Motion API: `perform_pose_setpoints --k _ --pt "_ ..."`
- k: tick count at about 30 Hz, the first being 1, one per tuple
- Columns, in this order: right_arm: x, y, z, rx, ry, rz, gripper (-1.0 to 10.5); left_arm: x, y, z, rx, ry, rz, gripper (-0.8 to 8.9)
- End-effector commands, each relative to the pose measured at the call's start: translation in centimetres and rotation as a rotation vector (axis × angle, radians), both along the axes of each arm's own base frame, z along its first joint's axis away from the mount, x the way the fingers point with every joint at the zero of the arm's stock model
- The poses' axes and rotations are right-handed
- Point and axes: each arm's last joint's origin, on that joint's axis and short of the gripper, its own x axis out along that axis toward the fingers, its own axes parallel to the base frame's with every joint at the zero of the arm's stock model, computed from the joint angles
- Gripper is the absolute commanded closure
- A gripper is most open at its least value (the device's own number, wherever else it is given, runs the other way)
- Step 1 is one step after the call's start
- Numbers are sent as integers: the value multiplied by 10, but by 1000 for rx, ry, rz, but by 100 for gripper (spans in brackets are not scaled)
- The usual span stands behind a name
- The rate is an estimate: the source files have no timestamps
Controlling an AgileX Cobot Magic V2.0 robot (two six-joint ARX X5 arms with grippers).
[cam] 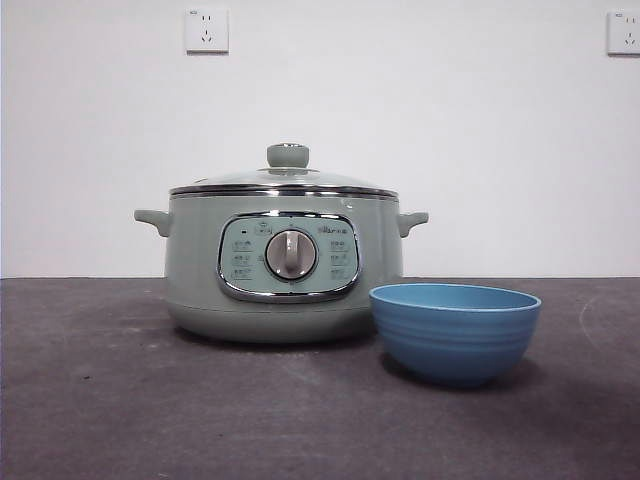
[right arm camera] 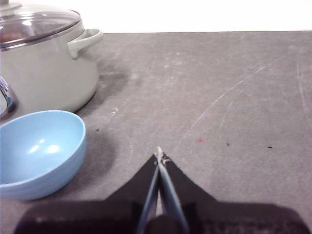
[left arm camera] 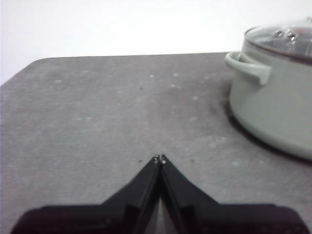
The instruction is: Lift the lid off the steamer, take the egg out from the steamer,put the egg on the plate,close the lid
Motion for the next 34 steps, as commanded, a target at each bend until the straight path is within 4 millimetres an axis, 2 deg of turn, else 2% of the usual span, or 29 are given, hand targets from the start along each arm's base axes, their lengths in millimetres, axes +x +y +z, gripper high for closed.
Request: perform_pose_setpoints --k 1,4,8,14,19,25,30,34 --pt "1 0 -3 132 34 -26 946 1 0 -2 -98 -10 -9 818" --pt "1 0 0 287 33 -55 953 0 -2 4 -149 -27 -51 820" --pt "1 1 15 426 -43 -15 958 -4 -4 24 -234 -70 -95 820" --pt "-3 4 51 456 -104 74 958 -16 -6 68 -280 -124 -132 820" --pt "-5 6 91 417 -100 177 958 -24 -9 107 -284 -110 -225 820" --pt "3 9 146 255 -29 302 958 -22 -13 147 -231 -49 -371 820" --pt "13 10 187 146 51 362 958 -18 -14 172 -195 9 -450 820" --pt "20 11 212 70 125 412 958 -14 -15 187 -157 82 -493 820"
